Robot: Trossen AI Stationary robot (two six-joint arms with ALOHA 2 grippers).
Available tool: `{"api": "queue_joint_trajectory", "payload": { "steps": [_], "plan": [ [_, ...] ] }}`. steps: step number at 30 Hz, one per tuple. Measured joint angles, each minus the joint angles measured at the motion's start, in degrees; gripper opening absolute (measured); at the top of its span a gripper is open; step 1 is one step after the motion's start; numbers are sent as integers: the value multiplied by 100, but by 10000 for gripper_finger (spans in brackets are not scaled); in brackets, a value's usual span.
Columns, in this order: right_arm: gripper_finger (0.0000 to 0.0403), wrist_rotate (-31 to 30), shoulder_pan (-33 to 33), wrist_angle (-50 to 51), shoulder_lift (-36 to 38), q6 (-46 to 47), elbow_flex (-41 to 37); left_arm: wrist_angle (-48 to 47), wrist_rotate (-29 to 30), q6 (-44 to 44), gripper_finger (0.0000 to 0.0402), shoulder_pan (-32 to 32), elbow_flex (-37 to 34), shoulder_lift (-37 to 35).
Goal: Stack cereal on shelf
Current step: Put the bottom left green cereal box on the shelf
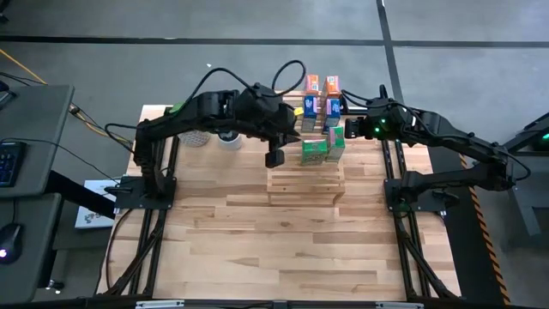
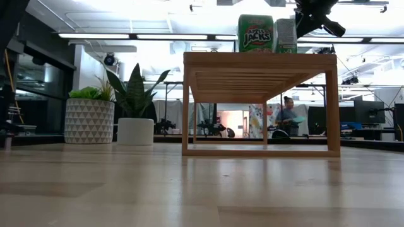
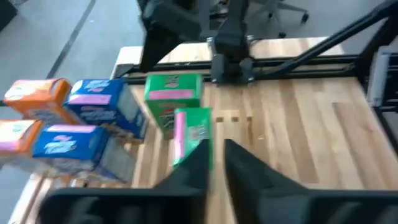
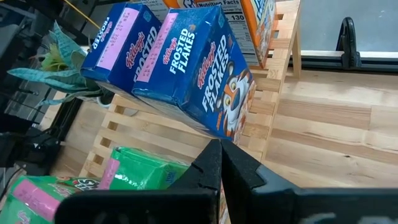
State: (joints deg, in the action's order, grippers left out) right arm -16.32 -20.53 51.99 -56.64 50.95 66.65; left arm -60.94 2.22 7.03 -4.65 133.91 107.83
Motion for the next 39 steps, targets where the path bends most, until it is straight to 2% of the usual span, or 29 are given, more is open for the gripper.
{"api": "queue_joint_trajectory", "payload": {
  "steps": [2,5,8,11,17,20,22,26,31,39],
  "plan": [
    [0,1,-1,0,0,-65,0,59,-33,-53,13,41,0,-4],
    [0,1,0,6,0,-189,0,294,-17,-81,9,104,-121,-22],
    [0,1,2,44,0,-239,0,976,0,-192,2,149,-802,-230],
    [0,12,0,131,7,-257,0,2228,71,-397,1,149,-1940,-769],
    [0,25,-1,275,38,-299,0,5393,31,-1028,0,145,-5068,-2184],
    [0,25,-1,264,57,-305,0,6809,-361,-1584,0,93,-6306,-2507],
    [0,16,2,267,56,-343,0,7404,-428,-1992,0,98,-6761,-2490],
    [0,-9,-1,267,61,-345,0,7459,-450,-2289,0,158,-6912,-2055],
    [0,-19,-7,286,77,-342,0,7525,-437,-2193,0,261,-6580,-1465],
    [0,-19,-7,284,81,-319,0,7298,346,-2188,0,239,-6529,-958]
  ]
}}
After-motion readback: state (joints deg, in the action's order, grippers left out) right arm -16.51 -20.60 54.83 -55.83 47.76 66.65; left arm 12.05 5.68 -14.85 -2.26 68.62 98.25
